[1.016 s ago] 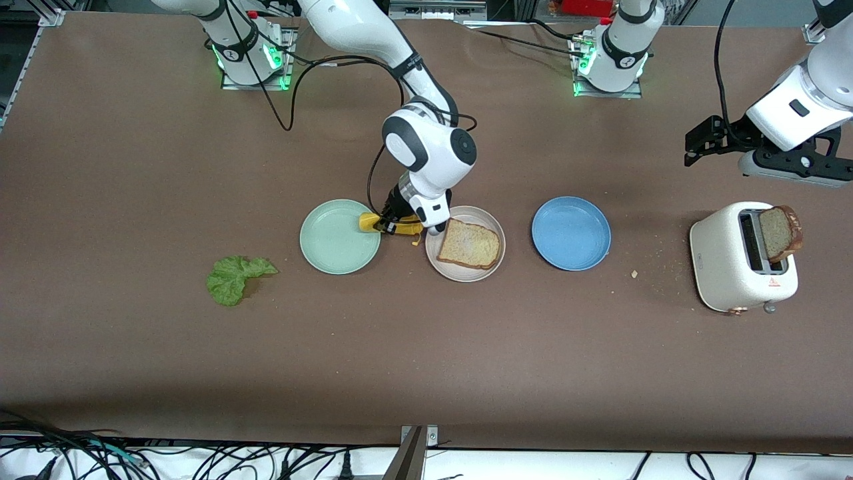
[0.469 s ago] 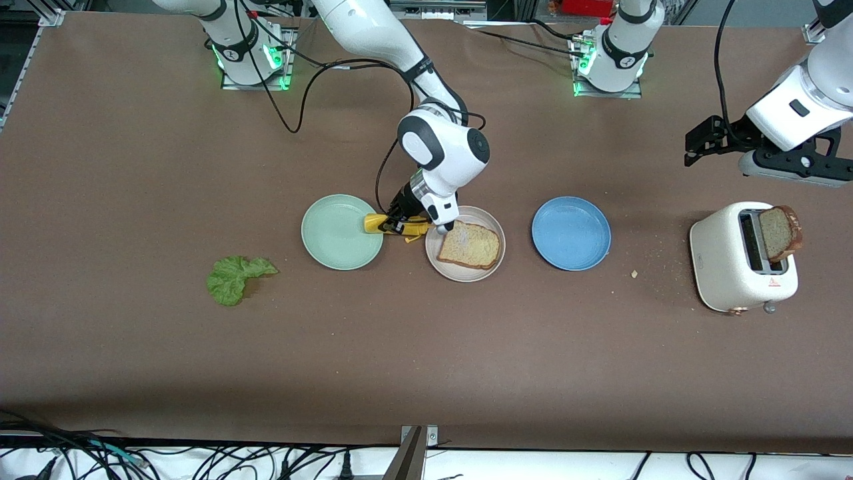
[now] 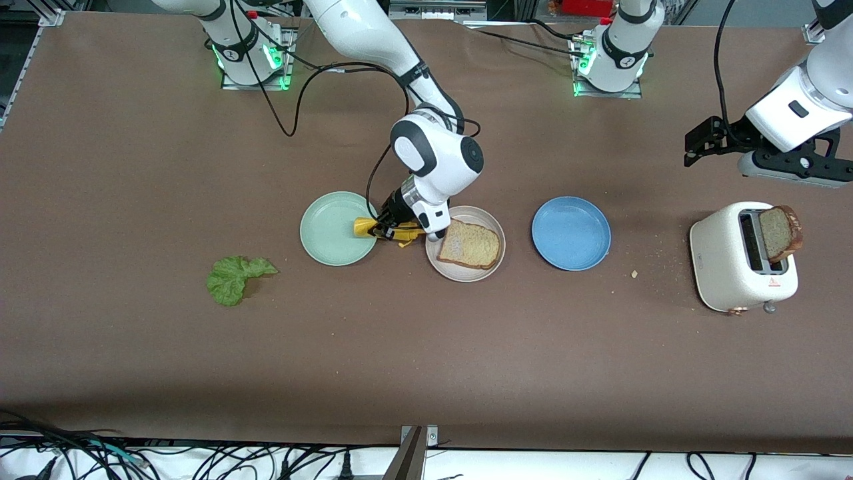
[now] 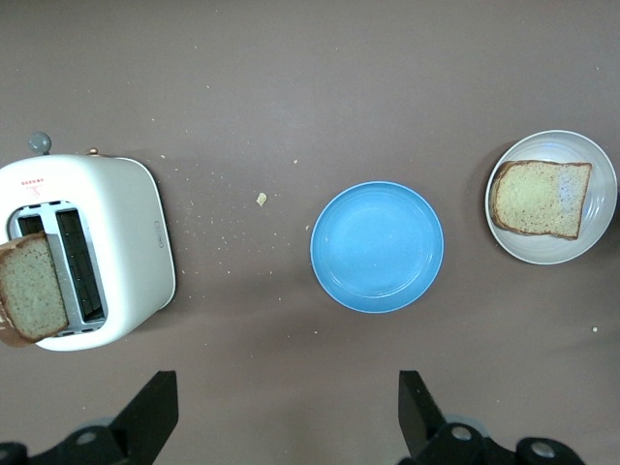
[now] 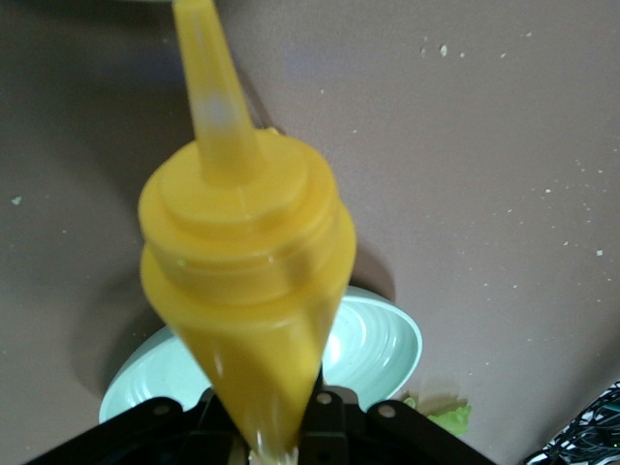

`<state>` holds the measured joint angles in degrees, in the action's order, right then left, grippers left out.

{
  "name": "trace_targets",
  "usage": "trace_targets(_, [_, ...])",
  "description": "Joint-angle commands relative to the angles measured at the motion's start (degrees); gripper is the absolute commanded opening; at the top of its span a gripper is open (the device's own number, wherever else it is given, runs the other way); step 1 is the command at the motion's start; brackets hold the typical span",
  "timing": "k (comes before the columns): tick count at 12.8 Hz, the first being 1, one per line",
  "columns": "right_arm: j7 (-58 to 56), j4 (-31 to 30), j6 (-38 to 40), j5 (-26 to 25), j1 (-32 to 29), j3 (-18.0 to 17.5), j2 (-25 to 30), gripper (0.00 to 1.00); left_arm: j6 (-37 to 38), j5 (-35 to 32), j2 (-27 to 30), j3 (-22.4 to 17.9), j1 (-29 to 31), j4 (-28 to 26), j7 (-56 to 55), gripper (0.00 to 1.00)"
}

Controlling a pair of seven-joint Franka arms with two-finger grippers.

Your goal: Make sandwich in beige plate with both arms

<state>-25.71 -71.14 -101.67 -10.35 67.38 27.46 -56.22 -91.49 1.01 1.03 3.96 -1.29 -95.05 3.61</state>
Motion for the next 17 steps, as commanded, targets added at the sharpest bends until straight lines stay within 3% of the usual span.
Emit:
trace_targets(1, [-1.27, 1.18, 1.91, -2.04, 0.12, 0.14, -0.2, 0.0, 0.35, 1.19, 0.03, -0.18, -0.12, 0.13, 0.25, 1.0])
trace_targets(5, [-6.09, 0.13, 1.91, -1.52, -3.65, -1.26, 5.05, 0.0, 0.35, 1.28, 0.03, -0.18, -0.03, 0.13, 0.25, 1.0])
trace_targets(7, [-9.17, -2.68, 1.39, -1.26, -9.87, -5.9, 11.45, 0.0, 0.35, 1.28, -0.06, -0.18, -0.12, 0.05, 0.25, 1.0])
trace_targets(10, [-14.87, -5.32, 1.3, 0.58, -22.07, -15.82, 19.99, 0.0, 0.17, 1.28, -0.32, -0.18, -0.03, 0.13, 0.25, 1.0])
trace_targets(13, [-27.6, -5.33, 1.3, 9.43, -33.51, -19.79, 22.47, 0.0, 0.09, 1.1, -0.41, -0.18, -0.03, 0.05, 0.25, 1.0])
trace_targets(15, [-34.55, -5.68, 1.38, 12.8, -39.06, -22.26, 23.35, 0.0, 0.09, 1.02, -0.41, -0.18, -0.12, 0.05, 0.25, 1.0])
trace_targets(17, [-40.0, -6.29, 1.38, 15.52, -47.21, -27.52, 23.79, 0.0, 0.09, 1.02, -0.41, -0.18, -0.03, -0.04, 0.25, 1.0])
